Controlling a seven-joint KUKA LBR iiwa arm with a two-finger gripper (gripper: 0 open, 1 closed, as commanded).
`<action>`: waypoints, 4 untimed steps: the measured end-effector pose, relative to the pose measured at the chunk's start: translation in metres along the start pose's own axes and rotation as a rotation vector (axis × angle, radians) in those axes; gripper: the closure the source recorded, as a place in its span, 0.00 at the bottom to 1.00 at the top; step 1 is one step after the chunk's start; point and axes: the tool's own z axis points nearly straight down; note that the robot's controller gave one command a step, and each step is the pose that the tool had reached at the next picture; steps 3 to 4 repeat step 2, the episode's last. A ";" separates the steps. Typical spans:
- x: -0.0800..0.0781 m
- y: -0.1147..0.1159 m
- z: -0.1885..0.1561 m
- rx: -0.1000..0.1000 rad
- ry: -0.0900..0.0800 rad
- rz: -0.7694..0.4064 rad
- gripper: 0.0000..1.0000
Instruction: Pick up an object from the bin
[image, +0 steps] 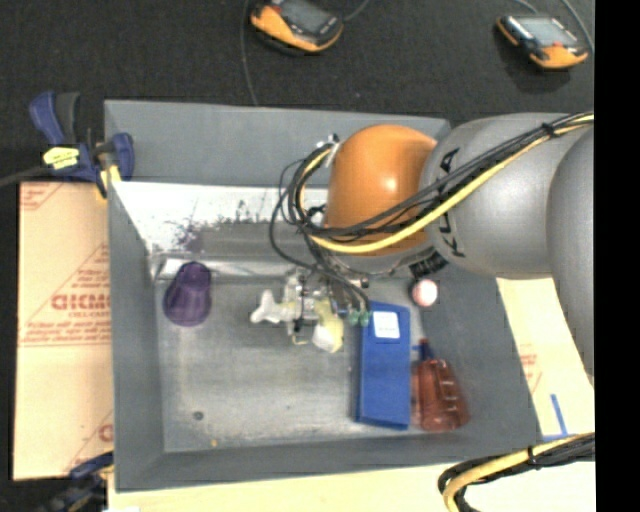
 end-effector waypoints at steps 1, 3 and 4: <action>-0.001 0.000 -0.008 -0.001 -0.006 0.002 1.00; -0.001 0.000 -0.008 -0.002 -0.006 0.004 1.00; -0.001 0.000 -0.008 -0.002 -0.006 0.004 1.00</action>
Offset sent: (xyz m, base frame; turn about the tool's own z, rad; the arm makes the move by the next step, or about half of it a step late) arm 0.0008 0.0002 0.0096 0.0012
